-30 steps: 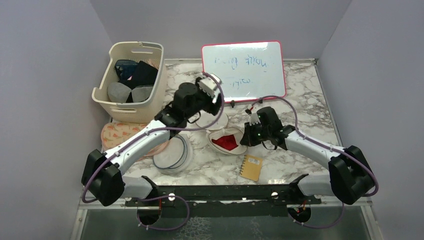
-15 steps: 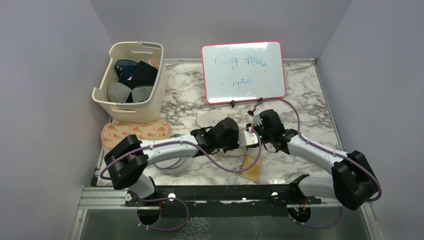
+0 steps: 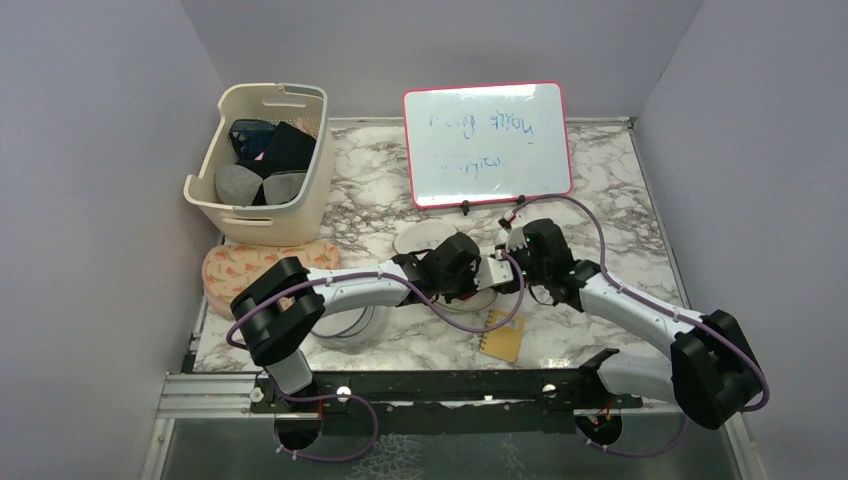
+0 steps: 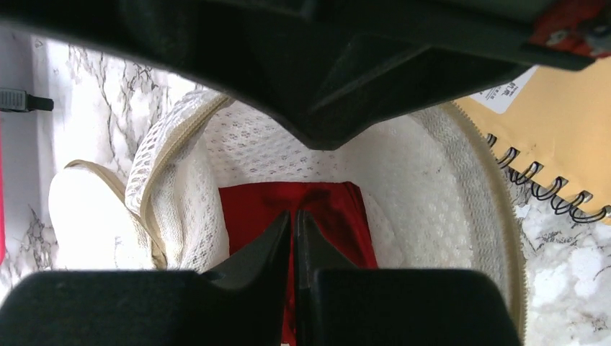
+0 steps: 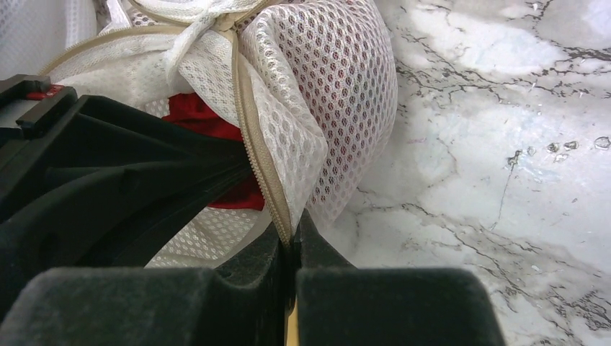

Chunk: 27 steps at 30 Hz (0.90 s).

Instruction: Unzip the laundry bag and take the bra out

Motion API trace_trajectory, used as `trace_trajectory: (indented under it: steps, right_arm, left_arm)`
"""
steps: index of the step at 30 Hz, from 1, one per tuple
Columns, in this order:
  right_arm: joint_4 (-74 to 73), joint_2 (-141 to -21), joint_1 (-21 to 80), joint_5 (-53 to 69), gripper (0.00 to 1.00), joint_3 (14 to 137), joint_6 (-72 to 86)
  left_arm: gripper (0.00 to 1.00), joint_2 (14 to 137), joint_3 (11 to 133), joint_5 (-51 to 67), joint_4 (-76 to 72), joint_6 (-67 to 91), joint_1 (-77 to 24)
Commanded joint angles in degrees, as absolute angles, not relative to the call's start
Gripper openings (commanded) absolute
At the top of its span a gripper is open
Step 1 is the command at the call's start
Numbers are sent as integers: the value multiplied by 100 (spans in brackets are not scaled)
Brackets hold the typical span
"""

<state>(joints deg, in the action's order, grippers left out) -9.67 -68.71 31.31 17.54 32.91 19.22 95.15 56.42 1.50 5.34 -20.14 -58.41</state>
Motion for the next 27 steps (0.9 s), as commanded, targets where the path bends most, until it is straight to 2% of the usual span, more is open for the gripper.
trace_trajectory:
  steps: [1, 7, 11, 18, 27]
  right_arm:
    - [-772, -6713, 3152, 1430, 1, 3375, 1923]
    - [-859, -6413, 3155, 1405, 1, 3865, 1904]
    - [-940, -6366, 3155, 1389, 1, 4000, 1874]
    - [-936, -6269, 3153, 1492, 1, 4000, 1959]
    - [-999, -6272, 3150, 1677, 1, 4009, 1962]
  left_arm:
    - [0, 9642, 5771, 939, 370, -1651, -5631]
    - [5, 9896, 5889, 1991, 206, -1201, -5268]
    - [8, 10006, 5806, 2227, -196, -607, -5176]
    - [21, 9495, 5098, 1775, -1556, 656, -5126]
    - [28, 9219, 4055, 1070, -2574, 1585, -5213]
